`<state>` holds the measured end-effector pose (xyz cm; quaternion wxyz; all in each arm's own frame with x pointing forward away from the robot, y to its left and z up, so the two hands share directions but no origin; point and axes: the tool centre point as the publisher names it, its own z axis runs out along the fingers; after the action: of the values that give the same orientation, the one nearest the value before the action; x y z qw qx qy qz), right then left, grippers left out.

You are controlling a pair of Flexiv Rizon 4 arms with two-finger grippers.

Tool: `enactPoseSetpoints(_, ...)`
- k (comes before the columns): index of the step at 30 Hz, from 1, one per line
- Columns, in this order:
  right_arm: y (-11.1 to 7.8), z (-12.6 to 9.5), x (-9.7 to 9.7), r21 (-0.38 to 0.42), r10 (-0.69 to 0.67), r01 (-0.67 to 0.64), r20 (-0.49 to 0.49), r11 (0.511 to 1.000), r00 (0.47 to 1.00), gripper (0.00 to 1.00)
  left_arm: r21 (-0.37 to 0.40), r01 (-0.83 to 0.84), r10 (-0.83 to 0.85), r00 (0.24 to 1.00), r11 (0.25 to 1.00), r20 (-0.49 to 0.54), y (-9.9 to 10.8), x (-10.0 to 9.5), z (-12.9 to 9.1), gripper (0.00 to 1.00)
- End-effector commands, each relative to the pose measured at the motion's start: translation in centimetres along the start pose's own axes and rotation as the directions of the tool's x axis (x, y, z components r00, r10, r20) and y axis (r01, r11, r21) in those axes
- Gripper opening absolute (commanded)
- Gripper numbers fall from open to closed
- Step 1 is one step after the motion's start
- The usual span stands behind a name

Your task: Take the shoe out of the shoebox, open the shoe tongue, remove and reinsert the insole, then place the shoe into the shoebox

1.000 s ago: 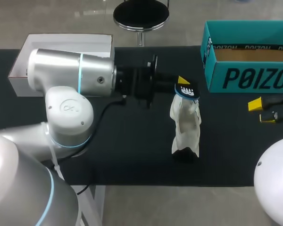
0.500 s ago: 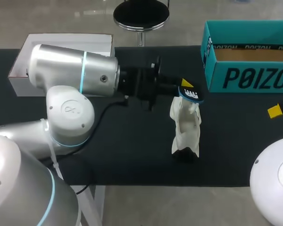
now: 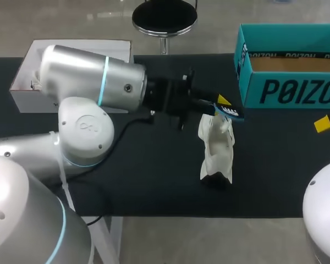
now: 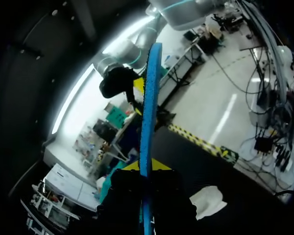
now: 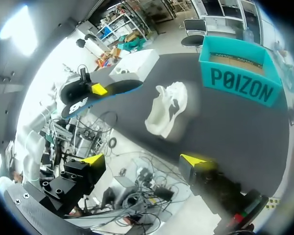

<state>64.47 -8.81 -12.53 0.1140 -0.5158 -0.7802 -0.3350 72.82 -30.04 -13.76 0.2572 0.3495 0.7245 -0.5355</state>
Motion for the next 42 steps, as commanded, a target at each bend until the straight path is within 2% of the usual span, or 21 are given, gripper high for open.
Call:
enactPoseSetpoints(1,-0.7,-0.3,0.5,-0.01,0.0,0.0,0.011,1.0,1.0,1.0,-0.017,0.024,-0.024,0.999,1.0,-0.042,-1.4,0.3,0.8,0.0)
enactPoseSetpoints(6,-0.7,-0.3,0.5,-0.01,0.0,0.0,0.011,1.0,1.0,1.0,-0.011,0.069,-0.069,0.995,0.998,-0.072,-2.5,2.2,1.4,0.0)
enactPoseSetpoints(11,-0.7,-0.3,0.5,-0.01,0.0,0.0,0.011,1.0,1.0,1.0,-0.005,0.112,-0.112,0.99,0.994,-0.091,-2.1,4.1,2.4,0.0)
enactPoseSetpoints(17,-0.7,-0.3,0.5,-0.01,0.0,0.0,0.011,1.0,1.0,1.0,-0.015,0.152,-0.153,0.982,0.988,-0.112,-0.6,6.6,3.4,0.0)
enactPoseSetpoints(24,-0.7,-0.3,0.5,-0.01,0.0,0.0,0.011,1.0,1.0,1.0,0.016,0.171,-0.168,0.978,0.985,-0.123,0.9,8.2,4.7,0.0)
enactPoseSetpoints(36,-0.7,-0.3,0.5,-0.01,0.0,0.0,0.011,1.0,1.0,1.0,0.003,0.121,-0.12,0.981,0.993,-0.153,4.5,8.2,6.0,0.0)
enactPoseSetpoints(42,-0.7,-0.3,0.5,-0.01,0.0,0.0,0.011,1.0,1.0,1.0,0.02,0.127,-0.122,0.982,0.992,-0.147,5.3,8.2,6.9,0.0)
